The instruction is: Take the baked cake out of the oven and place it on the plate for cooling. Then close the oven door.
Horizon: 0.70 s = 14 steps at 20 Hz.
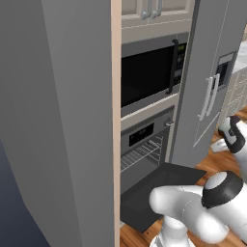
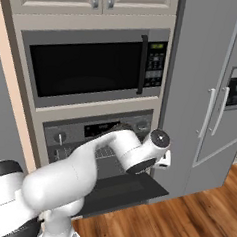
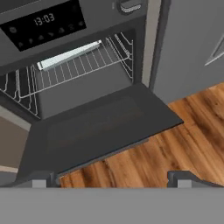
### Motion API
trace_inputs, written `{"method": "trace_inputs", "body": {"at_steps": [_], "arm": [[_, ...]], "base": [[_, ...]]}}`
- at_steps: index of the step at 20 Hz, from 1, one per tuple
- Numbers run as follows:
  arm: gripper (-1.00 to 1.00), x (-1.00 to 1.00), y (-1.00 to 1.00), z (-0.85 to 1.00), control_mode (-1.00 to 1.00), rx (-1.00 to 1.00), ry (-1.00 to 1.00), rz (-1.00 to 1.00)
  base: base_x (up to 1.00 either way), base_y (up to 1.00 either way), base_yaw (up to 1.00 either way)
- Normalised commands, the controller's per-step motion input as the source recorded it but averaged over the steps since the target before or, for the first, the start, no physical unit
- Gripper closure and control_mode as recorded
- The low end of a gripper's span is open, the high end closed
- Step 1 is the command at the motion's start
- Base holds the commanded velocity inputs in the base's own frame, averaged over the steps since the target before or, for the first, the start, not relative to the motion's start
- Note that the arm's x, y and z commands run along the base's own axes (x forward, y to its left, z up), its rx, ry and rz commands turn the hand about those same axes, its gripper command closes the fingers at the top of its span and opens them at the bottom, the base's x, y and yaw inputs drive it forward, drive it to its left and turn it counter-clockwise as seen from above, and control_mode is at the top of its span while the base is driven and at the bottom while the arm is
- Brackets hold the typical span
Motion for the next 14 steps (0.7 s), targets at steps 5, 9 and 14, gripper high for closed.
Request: {"method": "trace_inputs", "body": {"at_steps": [5, 9, 14], "arm": [[-1.0, -0.6, -0.48, -0.22, -1.0, 0.11, -0.01, 0.0], [-1.0, -0.25, -0.18, -0.61, -1.0, 0.03, -0.06, 0.0], [-1.0, -0.09, -0.17, -0.84, -1.0, 0.02, -0.17, 0.0]], "base": [[0.0, 0.0, 0.0], [0.0, 0.0, 0.0], [0.0, 0.0, 0.0]]}}
